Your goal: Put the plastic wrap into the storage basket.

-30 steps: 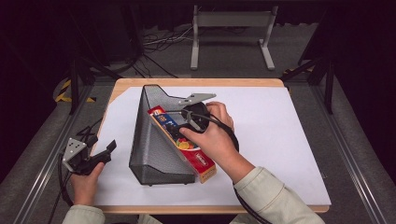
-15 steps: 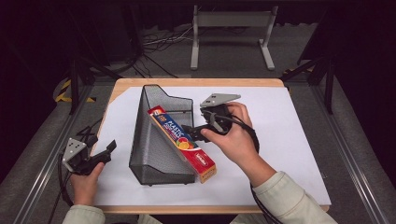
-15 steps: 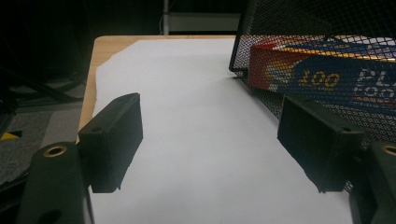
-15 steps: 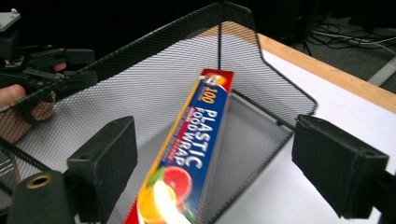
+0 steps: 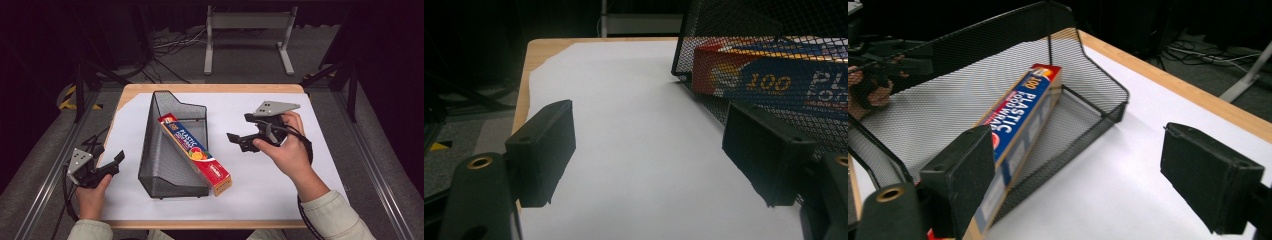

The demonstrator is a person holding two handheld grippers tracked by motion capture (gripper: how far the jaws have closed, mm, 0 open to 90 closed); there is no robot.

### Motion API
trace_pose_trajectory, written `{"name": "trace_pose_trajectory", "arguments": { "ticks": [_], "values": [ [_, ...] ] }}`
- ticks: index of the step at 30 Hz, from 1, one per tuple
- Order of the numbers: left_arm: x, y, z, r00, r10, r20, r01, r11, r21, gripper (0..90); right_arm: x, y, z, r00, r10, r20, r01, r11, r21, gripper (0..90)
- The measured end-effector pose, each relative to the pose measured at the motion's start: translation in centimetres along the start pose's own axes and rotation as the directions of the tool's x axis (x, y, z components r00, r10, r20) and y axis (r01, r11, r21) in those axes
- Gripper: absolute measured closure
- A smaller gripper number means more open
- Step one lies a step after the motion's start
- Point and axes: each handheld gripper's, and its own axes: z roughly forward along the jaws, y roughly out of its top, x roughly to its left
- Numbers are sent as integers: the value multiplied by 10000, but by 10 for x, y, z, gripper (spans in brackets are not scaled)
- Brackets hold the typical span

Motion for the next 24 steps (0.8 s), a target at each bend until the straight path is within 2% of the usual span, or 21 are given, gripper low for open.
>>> {"name": "trace_pose_trajectory", "arguments": {
  "ticks": [8, 11, 12, 16, 17, 22, 24],
  "values": [
    [-2, -2, 2, 9996, 266, -122, -264, 9995, 170, 218, -26, -15, -23, 9982, 335, 493, -323, 9992, -234, 148],
    [-3, -3, 2, 9993, 350, -132, -347, 9992, 220, 217, -37, -24, -31, 9962, 483, 730, -472, 9988, -161, 143],
    [-3, -3, 2, 9993, 350, -132, -347, 9992, 220, 217, -37, -24, -31, 9962, 483, 730, -472, 9988, -161, 143],
    [-3, -3, 2, 9992, 362, -153, -359, 9991, 234, 217, -58, -43, -44, 9910, 740, 1113, -719, 9971, -230, 144],
    [-3, -3, 2, 9991, 391, -174, -386, 9989, 265, 217, -58, -43, -44, 9910, 740, 1113, -719, 9971, -230, 144],
    [-4, -4, 3, 9980, 586, -229, -576, 9976, 389, 217, -79, -60, -57, 9850, 782, 1537, -727, 9965, -413, 124],
    [-5, -4, 3, 9980, 600, -219, -592, 9975, 382, 216, -86, -68, -59, 9822, 695, 1746, -659, 9975, -265, 113]
  ]
}}
